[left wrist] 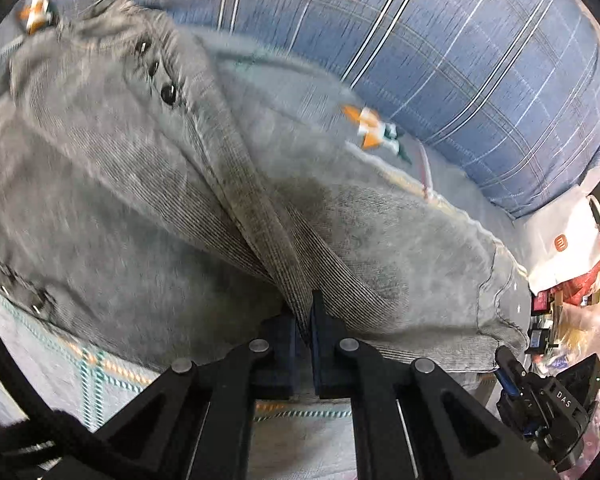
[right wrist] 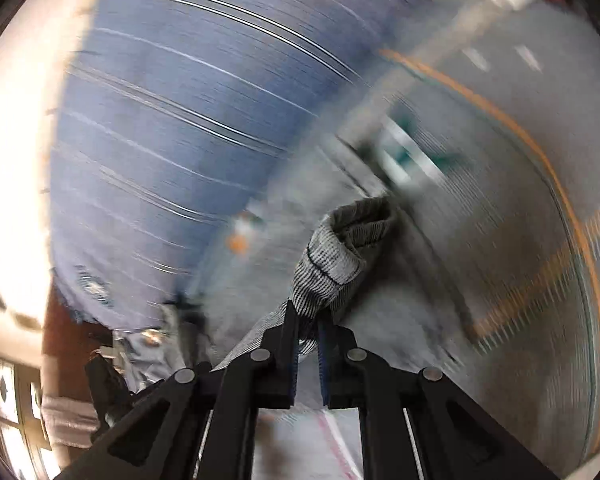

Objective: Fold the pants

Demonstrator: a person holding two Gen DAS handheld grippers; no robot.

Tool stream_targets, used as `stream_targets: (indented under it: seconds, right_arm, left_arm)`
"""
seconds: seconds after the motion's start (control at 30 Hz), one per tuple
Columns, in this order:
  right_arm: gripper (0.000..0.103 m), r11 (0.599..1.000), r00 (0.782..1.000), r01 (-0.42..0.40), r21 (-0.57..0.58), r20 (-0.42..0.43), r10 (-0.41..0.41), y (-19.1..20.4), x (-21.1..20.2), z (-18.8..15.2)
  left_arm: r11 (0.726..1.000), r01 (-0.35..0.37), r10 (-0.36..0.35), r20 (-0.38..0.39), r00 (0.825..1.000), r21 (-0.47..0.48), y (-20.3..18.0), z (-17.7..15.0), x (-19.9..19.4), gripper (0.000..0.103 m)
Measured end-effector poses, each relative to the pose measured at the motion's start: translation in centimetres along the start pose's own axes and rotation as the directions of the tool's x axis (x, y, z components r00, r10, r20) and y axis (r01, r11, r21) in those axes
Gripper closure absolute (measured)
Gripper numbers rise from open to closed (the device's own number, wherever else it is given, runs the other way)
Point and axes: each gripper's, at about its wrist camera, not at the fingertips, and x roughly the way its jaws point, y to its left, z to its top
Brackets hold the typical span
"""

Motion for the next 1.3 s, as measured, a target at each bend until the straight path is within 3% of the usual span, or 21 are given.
stream_targets:
  seconds: [0.07,0.2,0.3,0.37,0.47,0.6,0.7,0.73,0.8,0.83,0.93,1.07,1.17,1.3]
  right_arm:
    - [0.094,0.999,1.0,-0.007,0.039,-0.005,0.007,-1.1,-0.2,-0.2]
    - [0.094,0.999,0.998,-0.049,0.001,0.04,0.049,0.0,-1.5,-0.8]
    - [0.094,0.998,0.999,0.048,-0.039,0.012,-0.048,0.6,-0.2,-1.3]
    - [0.094,0.995,0.995,0.097,-0.015,-0.028,-0.098,0.1,0.7,-1.3]
    - [0.094,0.993,0.993,0.116,-0.03,-0.004,-0.117,0.3,0.2,-1.5]
    - [0.092,0.966,0.97,0.239,-0.101,-0.02,-0.242,1.4,1.6,-1.9]
    - [0.092,0.962,0.965,0.258,-0.09,-0.031,-0.262,1.5,2.0,-1.9]
    - [0.09,0.965,0.968,0.248,-0.082,-0.021,-0.251,1.1,1.7,-1.8]
    - [0.083,0.971,0.973,0.232,-0.063,0.02,-0.231,1.1,0.6,-1.9]
    - [0.074,0.971,0.973,0.231,-0.063,0.037,-0.229,1.0,0.0,-1.9]
    - [0.028,0.962,0.959,0.263,-0.079,0.127,-0.252,1.3,-1.8,-2.8]
    - [0.026,0.948,0.935,0.292,-0.125,0.248,-0.255,2.5,-4.0,-5.2]
    - [0.026,0.946,0.94,0.245,-0.21,0.289,-0.179,4.7,-4.5,-6.7]
    - [0.026,0.879,0.938,0.245,-0.41,0.33,-0.108,9.6,-3.3,-9.2]
  left_arm:
    - [1.0,0.013,-0.014,0.033,0.999,0.027,-0.4,-0.2,-0.9,0.097]
    - [0.997,-0.003,-0.003,0.083,0.997,0.071,-1.0,-0.3,-2.1,0.098]
    - [0.987,-0.075,0.067,0.062,0.996,0.139,-1.1,-1.0,1.5,0.098]
    - [0.976,-0.111,0.095,0.089,0.991,0.188,-1.1,-1.6,2.2,0.097]
    - [0.968,-0.124,0.1,0.118,0.988,0.218,-1.5,-2.0,2.5,0.096]
    - [0.96,-0.147,0.12,0.123,0.985,0.238,-1.4,-2.0,3.2,0.092]
    - [0.929,-0.214,0.161,0.191,0.968,0.302,-2.1,-2.9,2.3,0.071]
    - [0.919,-0.22,0.156,0.211,0.965,0.326,-2.3,-3.2,1.6,0.058]
    - [0.911,-0.206,0.121,0.245,0.962,0.358,-2.4,-4.0,-0.2,0.049]
    - [0.905,-0.201,0.105,0.261,0.96,0.374,-2.2,-4.3,-1.0,0.045]
    - [0.896,-0.203,0.082,0.301,0.95,0.396,-0.9,-5.0,-4.3,0.041]
    - [0.894,-0.215,0.063,0.365,0.929,0.393,1.8,-5.8,-8.2,0.037]
    - [0.899,-0.231,0.061,0.415,0.908,0.372,3.6,-6.1,-9.9,0.031]
    - [0.91,-0.237,0.059,0.459,0.887,0.341,6.3,-6.5,-10.6,0.031]
